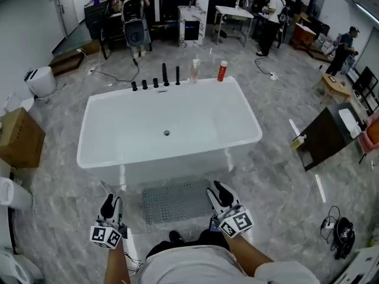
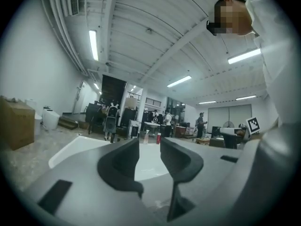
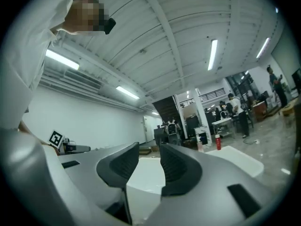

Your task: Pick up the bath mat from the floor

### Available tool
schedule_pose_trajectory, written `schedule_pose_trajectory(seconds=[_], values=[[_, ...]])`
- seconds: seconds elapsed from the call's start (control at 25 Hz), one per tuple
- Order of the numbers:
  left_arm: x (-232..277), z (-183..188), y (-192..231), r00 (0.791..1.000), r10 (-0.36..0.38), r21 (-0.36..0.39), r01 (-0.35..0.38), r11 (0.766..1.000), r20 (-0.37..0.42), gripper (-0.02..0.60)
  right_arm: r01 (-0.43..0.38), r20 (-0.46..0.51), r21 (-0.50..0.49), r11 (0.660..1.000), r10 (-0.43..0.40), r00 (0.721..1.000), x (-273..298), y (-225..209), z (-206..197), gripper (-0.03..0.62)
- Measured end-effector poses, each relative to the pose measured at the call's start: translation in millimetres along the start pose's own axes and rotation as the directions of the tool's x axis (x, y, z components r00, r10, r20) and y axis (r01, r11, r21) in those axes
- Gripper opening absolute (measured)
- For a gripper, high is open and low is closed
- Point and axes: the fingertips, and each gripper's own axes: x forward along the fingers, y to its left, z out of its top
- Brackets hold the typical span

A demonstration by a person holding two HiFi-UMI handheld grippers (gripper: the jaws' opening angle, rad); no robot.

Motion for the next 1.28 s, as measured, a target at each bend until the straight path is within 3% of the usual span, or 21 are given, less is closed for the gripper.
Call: schedule_pose_trajectory(seconds=[0.2, 0.36, 0.64, 0.92, 1.0, 1.28], values=[[45, -39, 14, 0.998, -0.05, -0.022, 0.05, 0.999, -0.031, 0.141, 0.097, -0.075, -0.059, 0.994, -0.101, 0.992, -20, -47, -15, 0.161], [75, -89, 22, 0.994, -0.066, -0.058, 0.061, 0.996, -0.084, 0.143, 0.15, -0.19, -0.059, 0.987, -0.159, 0.969, -33, -85, -61, 0.161], [89, -188, 42, 0.969, -0.068, -0.097, 0.046, 0.994, -0.238, 0.144, 0.091, -0.374, -0.006, 0.996, -0.087, 0.923, -29, -118, -171, 0.161], [88, -284, 56, 0.926, -0.048, -0.222, -0.04, 0.974, -0.374, 0.147, 0.113, -0.503, 0.107, 0.988, -0.044, 0.863, -40, -164, -297, 0.161], [92, -322, 55, 0.904, -0.069, -0.247, -0.042, 0.968, -0.423, 0.152, 0.121, -0.553, 0.11, 0.986, -0.041, 0.832, -47, -177, -343, 0.163], [85, -441, 73, 0.811, -0.092, -0.256, -0.074, 0.964, -0.578, 0.163, 0.197, -0.735, 0.15, 0.969, -0.024, 0.678, -77, -219, -488, 0.164]])
